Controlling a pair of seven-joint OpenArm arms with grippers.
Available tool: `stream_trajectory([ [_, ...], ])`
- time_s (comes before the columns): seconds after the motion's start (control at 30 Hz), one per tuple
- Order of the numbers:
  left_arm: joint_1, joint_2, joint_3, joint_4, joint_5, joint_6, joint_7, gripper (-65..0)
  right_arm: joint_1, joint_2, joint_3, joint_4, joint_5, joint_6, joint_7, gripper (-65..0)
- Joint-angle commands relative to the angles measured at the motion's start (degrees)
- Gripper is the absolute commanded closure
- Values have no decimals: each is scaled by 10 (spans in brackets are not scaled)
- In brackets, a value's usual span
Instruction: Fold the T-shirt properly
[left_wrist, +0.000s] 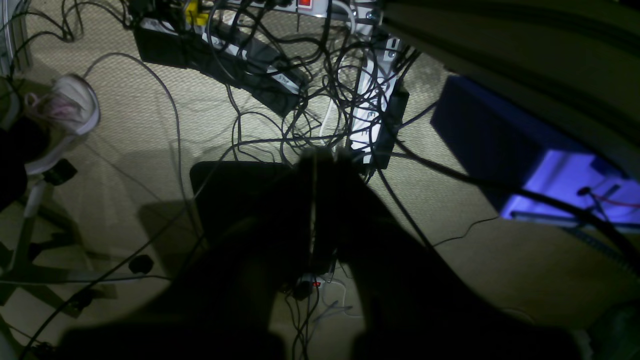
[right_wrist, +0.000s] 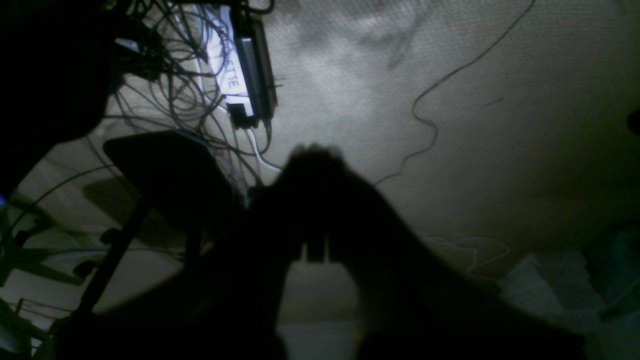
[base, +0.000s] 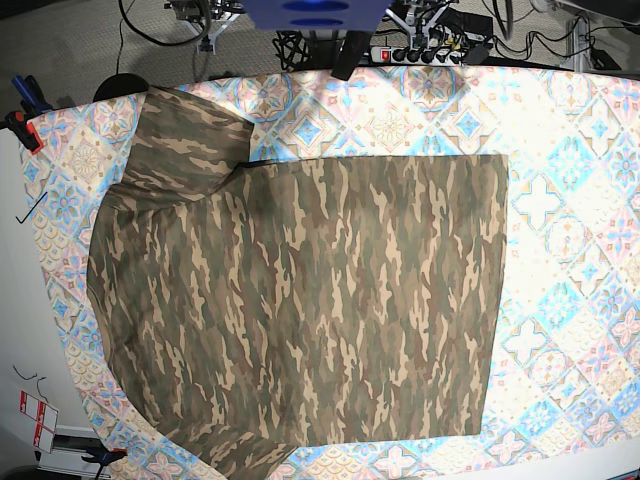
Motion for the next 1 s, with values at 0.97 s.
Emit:
stream_trajectory([
  [0.97,195,0,-2,270,-1,3,-6,0,-238,64,5,362,0,-2,-50,0],
])
